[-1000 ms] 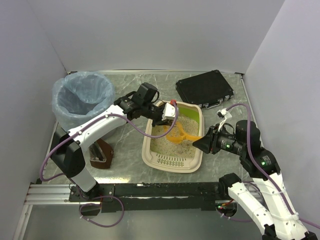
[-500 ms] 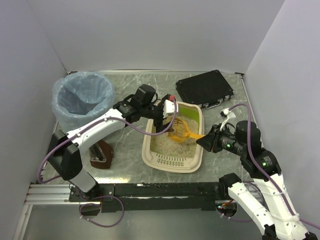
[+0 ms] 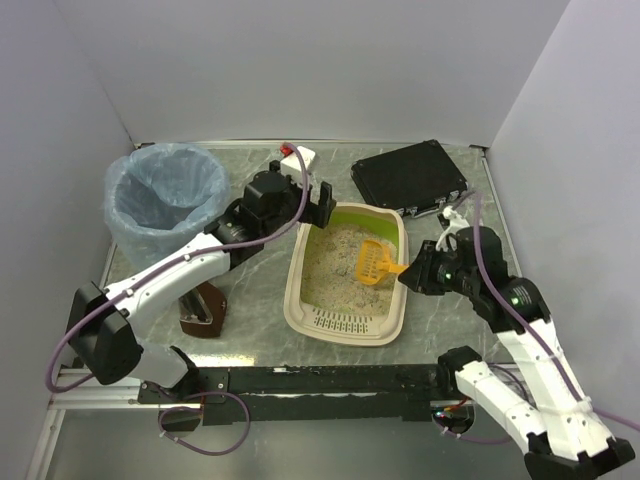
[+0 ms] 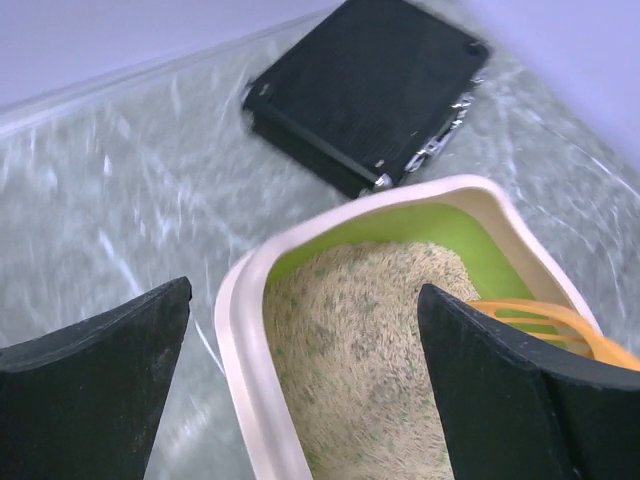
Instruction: Clean the litter box
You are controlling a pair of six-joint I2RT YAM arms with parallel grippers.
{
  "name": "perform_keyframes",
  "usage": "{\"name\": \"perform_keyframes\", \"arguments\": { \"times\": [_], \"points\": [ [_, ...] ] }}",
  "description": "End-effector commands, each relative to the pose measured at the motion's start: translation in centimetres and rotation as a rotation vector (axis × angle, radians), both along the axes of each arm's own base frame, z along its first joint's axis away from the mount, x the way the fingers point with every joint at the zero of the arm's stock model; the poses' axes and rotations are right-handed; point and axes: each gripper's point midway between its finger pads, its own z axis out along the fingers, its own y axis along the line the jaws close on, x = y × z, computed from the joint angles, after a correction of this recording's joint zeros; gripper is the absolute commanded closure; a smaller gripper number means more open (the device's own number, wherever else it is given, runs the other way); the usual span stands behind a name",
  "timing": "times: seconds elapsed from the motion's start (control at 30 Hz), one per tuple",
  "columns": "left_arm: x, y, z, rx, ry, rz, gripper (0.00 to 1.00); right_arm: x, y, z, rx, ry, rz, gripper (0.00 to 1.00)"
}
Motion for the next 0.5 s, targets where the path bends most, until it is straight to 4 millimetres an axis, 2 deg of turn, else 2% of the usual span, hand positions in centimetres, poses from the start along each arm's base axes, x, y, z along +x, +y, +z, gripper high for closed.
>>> {"name": "perform_keyframes", "arguments": {
  "times": [0.0, 0.1, 0.13, 0.47],
  "points": [
    [0.8, 1.3, -3.4, -0.07, 0.199, 0.193, 0.01, 1.6, -0.4, 0.8, -0.023, 0.001, -0.06, 1.0],
    [0.2, 0.8, -6.3, -0.07, 0.265, 0.175, 0.01, 2.3, -1.3, 0.1, -0.07, 0.038, -0.124, 1.0],
    [0.2, 1.0, -6.8, -0.07, 0.27, 0.186, 0.03, 2.4, -1.2, -0.1, -0.07, 0.045, -0.126, 1.0],
    [0.2, 2.2, -12.1, 0.062, 0.366, 0.256, 0.03, 3.8, 0.4, -2.5, -0.059, 0.161, -0.175, 1.0]
  ]
}}
